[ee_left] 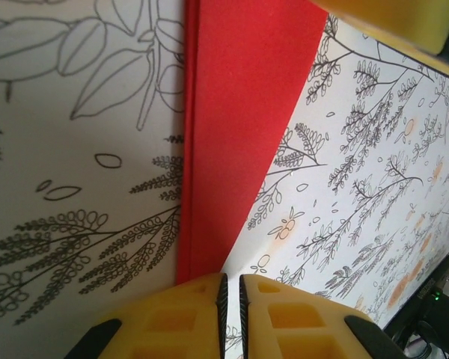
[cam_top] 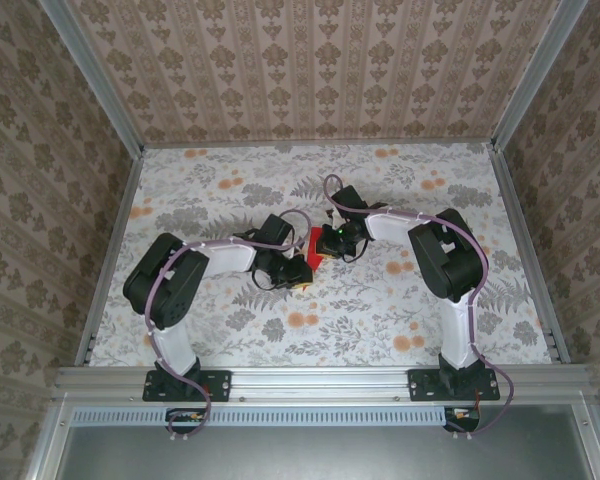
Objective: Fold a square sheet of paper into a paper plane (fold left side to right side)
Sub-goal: Fold the wing for the fifth time at the center of the table.
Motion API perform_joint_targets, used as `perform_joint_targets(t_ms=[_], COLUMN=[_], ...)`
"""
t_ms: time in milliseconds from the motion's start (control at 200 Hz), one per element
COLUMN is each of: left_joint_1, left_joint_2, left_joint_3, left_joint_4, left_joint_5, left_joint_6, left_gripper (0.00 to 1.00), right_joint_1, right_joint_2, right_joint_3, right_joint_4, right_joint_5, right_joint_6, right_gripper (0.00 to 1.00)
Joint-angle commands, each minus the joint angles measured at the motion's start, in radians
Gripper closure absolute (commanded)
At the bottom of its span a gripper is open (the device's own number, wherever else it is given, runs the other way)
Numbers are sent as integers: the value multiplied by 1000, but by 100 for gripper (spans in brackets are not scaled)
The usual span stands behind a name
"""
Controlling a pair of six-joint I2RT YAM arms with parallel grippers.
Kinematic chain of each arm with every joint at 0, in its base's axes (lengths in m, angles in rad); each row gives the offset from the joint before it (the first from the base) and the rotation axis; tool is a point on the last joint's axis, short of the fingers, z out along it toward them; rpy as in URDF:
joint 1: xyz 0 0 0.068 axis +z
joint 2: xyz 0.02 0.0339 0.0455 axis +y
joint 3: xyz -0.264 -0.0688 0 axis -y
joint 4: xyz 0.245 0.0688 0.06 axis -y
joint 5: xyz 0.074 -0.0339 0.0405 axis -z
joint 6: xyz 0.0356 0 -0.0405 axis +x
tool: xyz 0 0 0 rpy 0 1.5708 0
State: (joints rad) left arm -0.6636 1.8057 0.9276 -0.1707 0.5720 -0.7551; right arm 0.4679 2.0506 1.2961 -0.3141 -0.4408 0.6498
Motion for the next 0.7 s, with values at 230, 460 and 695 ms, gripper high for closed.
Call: perform_joint_targets(t_ms=[230,460,695], left_joint_1=[19,19,21], left_joint_2=[-18,-55,-87], left_joint_3=[-75,-143,-193], left_joint_4=[-56,-38,-25], left_joint_5=[-16,3,-1], left_joint_6=[12,1,-16], left_gripper=[87,88,89], right_joint_1=[-12,-18,-18], right_joint_2=[68,69,68], right_joint_3=[-18,-20,-20], right_joint_4=[-149,-149,-144], right_joint_5=[120,119,114], right_joint_6=[-24,-27,-27], right_gripper=[88,89,89])
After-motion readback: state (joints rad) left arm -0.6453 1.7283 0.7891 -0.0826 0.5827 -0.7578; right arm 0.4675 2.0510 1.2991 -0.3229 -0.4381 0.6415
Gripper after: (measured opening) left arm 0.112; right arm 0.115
